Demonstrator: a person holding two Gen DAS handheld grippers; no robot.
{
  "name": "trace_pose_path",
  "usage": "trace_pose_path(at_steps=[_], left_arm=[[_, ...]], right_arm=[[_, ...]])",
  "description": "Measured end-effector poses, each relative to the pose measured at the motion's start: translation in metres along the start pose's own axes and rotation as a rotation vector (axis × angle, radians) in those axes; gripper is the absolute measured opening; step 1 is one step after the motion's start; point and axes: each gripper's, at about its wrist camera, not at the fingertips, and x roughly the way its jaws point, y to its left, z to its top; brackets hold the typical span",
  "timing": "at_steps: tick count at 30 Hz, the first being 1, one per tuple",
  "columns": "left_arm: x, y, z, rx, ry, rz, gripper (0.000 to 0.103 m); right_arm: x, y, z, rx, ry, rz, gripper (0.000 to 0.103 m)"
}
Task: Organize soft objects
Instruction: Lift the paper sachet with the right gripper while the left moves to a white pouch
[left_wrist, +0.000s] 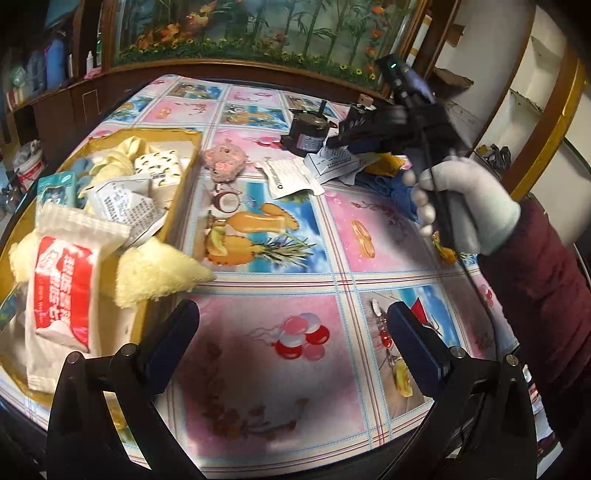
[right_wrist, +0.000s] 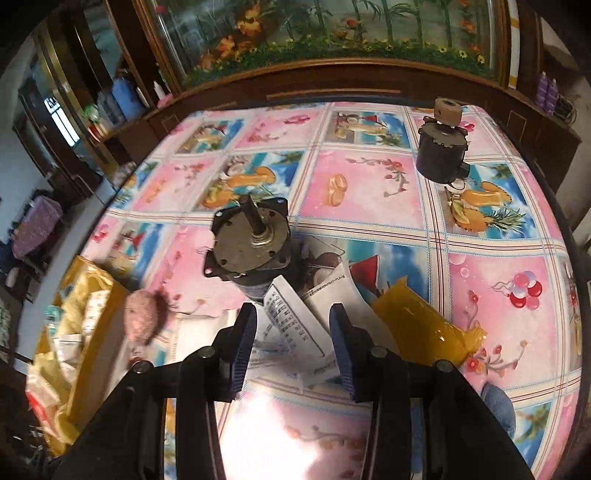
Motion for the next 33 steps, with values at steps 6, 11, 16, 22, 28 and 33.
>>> trace_pose_path(at_steps=[6, 11, 16, 22, 28, 33], left_arm=[[0.001, 0.015, 0.002, -0.031, -0.004, -0.01, 0.102], [-0.002, 0.019, 0.0, -0.038, -0.013, -0.044, 0.102], [-0.006, 0.017, 0.0, -0.033, -0.018, -0.053, 0.102], [-0.019, 0.015, -0.003, -0.036, -0.034, -0.052, 0.102], [-0.035, 0.022, -0.007, -0.034, -0.06, -0.023, 0.102], [-0.037, 0.028, -0.008, -0.035, -0.065, -0.014, 0.102]], right_arm=[[0.011, 0.038, -0.036, -0.147, 0.09, 0.075, 0.018], [-0.013, 0.06, -0.071, -0.274, 0.235, 0.226, 0.02], [-0.037, 0.046, -0.06, -0.187, 0.11, 0.212, 0.029], [-0.008, 0.083, -0.037, -0.19, 0.121, 0.217, 0.031], [0.039, 0.107, -0.024, -0.193, 0.162, 0.17, 0.027], [0.01, 0.138, -0.071, -0.434, 0.203, 0.17, 0.025]])
